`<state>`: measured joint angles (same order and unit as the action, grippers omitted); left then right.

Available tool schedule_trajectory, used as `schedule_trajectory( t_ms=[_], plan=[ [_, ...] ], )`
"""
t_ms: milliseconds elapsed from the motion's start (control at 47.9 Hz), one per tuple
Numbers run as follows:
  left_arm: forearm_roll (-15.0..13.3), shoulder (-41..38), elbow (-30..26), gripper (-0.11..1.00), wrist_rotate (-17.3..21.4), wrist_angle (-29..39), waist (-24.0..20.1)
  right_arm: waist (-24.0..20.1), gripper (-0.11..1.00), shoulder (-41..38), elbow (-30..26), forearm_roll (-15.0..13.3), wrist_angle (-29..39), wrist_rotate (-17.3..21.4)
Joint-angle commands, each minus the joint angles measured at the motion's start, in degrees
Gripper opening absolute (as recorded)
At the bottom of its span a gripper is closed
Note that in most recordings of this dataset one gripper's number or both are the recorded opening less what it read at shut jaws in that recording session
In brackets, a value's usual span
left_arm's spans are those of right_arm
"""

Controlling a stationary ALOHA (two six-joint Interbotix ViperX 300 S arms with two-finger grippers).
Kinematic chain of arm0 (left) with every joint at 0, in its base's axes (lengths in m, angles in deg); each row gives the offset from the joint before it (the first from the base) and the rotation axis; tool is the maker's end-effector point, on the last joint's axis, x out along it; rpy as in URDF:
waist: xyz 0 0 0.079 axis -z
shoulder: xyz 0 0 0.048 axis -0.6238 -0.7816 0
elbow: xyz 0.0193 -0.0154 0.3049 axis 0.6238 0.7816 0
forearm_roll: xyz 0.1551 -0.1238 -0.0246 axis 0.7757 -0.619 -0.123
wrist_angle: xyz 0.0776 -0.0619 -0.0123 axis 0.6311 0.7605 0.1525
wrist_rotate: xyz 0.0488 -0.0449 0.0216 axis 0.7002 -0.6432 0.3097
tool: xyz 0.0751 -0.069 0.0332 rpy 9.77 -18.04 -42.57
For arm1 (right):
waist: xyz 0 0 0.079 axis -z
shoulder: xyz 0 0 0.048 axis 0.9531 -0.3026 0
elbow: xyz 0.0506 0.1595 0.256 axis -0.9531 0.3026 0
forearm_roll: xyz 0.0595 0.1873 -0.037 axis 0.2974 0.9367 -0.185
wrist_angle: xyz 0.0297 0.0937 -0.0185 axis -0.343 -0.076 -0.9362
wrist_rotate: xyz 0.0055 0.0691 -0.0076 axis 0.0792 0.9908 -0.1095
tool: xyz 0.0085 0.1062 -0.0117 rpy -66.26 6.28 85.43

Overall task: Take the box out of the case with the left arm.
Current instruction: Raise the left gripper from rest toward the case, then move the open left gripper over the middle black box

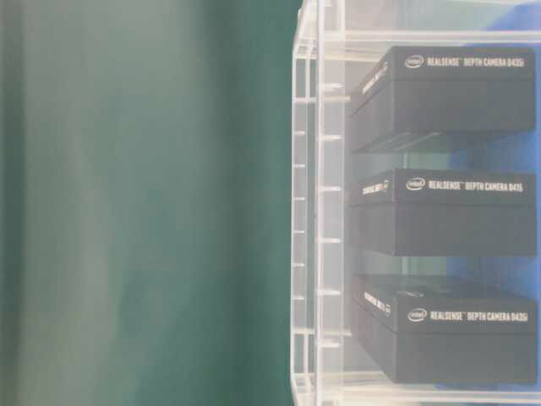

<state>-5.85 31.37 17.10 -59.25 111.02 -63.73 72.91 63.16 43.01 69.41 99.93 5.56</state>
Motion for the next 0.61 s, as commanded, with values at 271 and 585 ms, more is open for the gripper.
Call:
schedule_trajectory(
  t_ms=[271,585],
  plan=[
    [-0.3,-0.2,-1.5,0.16,-0.3,-1.1,-0.2,0.1,0.02,0.0,-1.4,-1.4,-0.1,0.1],
    [-0.4,-0.4,-1.6,0.9,0.0,-3.3,-0.2,0.1,0.02,0.0,-1.3,-1.6,-0.1,0.0]
  ],
)
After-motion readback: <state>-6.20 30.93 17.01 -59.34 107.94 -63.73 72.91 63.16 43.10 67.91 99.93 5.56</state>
